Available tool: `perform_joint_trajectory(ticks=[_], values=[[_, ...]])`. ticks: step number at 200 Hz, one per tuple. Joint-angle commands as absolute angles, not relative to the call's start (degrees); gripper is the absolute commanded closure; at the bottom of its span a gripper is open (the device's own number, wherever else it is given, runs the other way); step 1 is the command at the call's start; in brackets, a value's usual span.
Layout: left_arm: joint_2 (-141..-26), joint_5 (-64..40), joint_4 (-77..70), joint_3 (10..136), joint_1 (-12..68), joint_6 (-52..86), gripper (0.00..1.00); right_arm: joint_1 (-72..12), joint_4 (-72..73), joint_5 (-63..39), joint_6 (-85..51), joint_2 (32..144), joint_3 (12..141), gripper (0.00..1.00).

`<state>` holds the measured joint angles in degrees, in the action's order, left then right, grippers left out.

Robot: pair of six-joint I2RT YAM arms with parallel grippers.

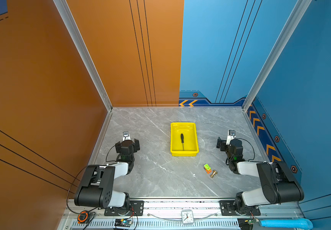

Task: Put the screwdriver in the bin
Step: Reset both arms

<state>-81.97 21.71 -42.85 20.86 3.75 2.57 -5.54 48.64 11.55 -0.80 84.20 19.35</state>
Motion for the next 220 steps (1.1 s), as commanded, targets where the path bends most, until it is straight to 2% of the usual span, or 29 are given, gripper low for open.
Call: perform_joint_trajectory(ticks=[1,90,220], values=[[-83.02,19.32,-47.32,21.49,3.43,1.60,0.02,-5.29,53.87,10.37,0.08,84.80,18.81,0.00],[-89.08,18.54,-56.65,19.31,3.34,1.33,0.02,-4.06,54.36,12.18,-2.16,88.55,20.24,0.00],[-89.97,18.33,-55.67,20.78,4.14,-0.14,0.02,-2.72,52.82,11.07,-3.52,88.62,20.99,0.00]])
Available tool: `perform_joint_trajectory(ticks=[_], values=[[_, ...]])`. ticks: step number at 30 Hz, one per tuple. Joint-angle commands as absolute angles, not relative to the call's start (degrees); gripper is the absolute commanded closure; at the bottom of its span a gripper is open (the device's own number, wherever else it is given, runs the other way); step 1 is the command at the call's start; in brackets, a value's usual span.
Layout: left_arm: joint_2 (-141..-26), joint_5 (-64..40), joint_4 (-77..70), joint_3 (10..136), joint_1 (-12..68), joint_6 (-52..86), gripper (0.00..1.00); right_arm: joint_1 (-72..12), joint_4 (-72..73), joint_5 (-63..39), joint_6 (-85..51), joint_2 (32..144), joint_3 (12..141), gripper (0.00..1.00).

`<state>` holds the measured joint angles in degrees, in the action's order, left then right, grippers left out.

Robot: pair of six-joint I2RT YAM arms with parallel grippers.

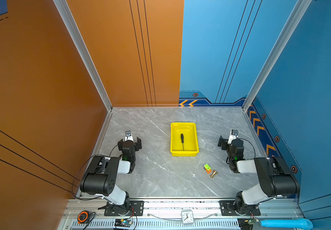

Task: Put the screwdriver in the bin
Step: Reset both arms

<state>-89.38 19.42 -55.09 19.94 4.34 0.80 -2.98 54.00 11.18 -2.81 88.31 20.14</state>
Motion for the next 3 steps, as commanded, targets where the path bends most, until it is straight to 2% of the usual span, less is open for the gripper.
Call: perform_joint_trajectory(ticks=[1,3], values=[[-89.99,18.35,-55.61,20.76,4.13,-0.16,0.02,-2.72,52.82,11.07,-3.52,88.60,21.00,0.00],[-89.80,18.42,-55.63,20.62,4.13,-0.10,0.02,-2.72,52.82,11.03,-3.53,88.60,21.01,0.00]])
